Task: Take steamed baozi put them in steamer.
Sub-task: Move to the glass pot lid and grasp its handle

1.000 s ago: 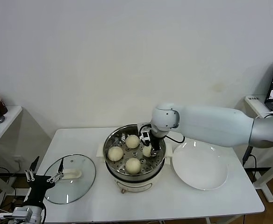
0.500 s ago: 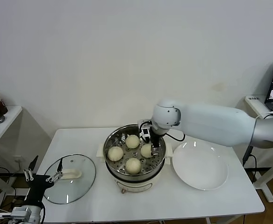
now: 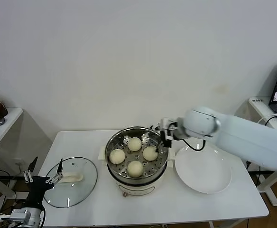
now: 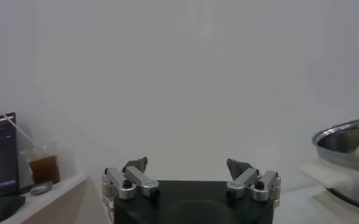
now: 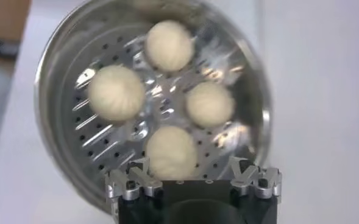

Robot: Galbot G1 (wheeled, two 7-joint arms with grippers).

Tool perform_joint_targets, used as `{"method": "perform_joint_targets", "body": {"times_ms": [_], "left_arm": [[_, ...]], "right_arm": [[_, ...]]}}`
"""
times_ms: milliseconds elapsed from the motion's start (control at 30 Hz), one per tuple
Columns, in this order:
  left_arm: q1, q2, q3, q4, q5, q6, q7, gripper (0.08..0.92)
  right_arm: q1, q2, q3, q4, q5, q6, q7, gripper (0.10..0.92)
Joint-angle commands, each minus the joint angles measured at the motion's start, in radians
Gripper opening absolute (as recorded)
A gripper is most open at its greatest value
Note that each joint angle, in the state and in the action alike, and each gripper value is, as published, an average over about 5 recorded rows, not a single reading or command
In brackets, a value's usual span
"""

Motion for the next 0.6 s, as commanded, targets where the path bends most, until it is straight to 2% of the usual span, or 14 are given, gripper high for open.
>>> {"method": "perform_joint_targets", "body": {"times_ms": [33,233,367,467,600], "left_arm": [[-0.005,-0.017,0.001,-0.003,0.005,-0.06,-0.005,0.823],[-0.006,-0.038,0.0,-0.002,0.051,-0.105,-0.021,0.823],[-0.01,-0.051,-0.005,0.008,0.122,-0.113,-0.055,0.823],[-0.011,-0.05,-0.006,0.02,0.185,-0.106,-0.085,0.823],[-0.022,-0.039,-0.008,0.049,0.295,-0.066,-0.112,0.823]], "right_arm": [[-1.21,-0.2,1.044,0.186,-0.173,0.444,0.402,0.823],[-1.566,0.138,1.426,0.127,-0.431,0.785,0.37,0.823],[-1.662,0.373,1.595,0.089,-0.517,0.985,0.355,0.823],[-1.697,0.518,1.699,0.077,-0.537,1.071,0.343,0.823],[-1.745,0.663,1.828,0.108,-0.525,1.092,0.333,0.823]]}}
